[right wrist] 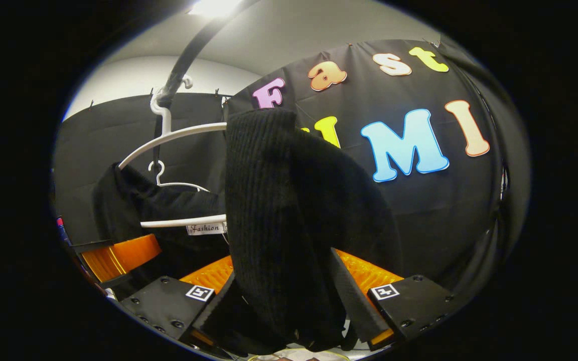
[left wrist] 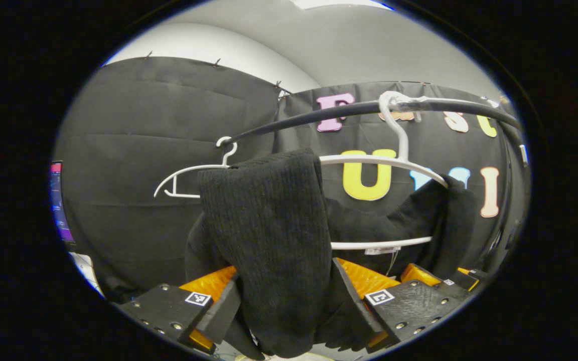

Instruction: Grasp the clothes on the hanger with both hands and then place them into the laundry hamper below.

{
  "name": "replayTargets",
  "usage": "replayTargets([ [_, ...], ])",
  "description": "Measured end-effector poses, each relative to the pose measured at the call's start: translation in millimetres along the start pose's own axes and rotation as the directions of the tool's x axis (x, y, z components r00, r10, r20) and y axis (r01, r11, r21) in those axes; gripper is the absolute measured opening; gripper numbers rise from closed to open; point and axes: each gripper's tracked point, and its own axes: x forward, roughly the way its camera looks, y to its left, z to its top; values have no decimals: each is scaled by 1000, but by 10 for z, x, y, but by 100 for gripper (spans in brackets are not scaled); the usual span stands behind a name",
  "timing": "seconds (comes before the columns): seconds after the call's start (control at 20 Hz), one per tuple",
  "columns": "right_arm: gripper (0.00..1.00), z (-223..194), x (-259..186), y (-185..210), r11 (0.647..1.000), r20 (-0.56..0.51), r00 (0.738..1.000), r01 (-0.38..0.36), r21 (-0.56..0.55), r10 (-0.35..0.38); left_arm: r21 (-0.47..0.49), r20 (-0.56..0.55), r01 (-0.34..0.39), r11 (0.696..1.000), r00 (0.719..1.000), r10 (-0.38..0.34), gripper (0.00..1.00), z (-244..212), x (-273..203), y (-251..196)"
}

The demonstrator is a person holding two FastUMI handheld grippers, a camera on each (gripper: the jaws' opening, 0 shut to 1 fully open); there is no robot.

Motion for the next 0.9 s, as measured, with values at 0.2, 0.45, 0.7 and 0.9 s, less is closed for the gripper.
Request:
replayTargets([
  [0.2, 86, 8, 132, -30, 999, 2, 1000, 4, 37, -4, 16, 1, -37, 999, 999, 37, 67, -33, 84, 55],
  [0.45, 32, 74, 190, -126, 997, 2, 1000, 0, 75, -1, 36, 1, -1, 999, 1000, 1, 34, -33, 93, 0],
  [0.7, 10, 100, 173, -52, 988, -18, 993, -117, 99, 119, 18, 2, 24, 1000, 1000, -24, 5, 11, -19, 37],
  [0.9, 9, 185, 80, -190, 992, 13, 997, -82, 95, 81, -12, 10, 73, 997, 997, -73, 2, 53, -57, 23],
])
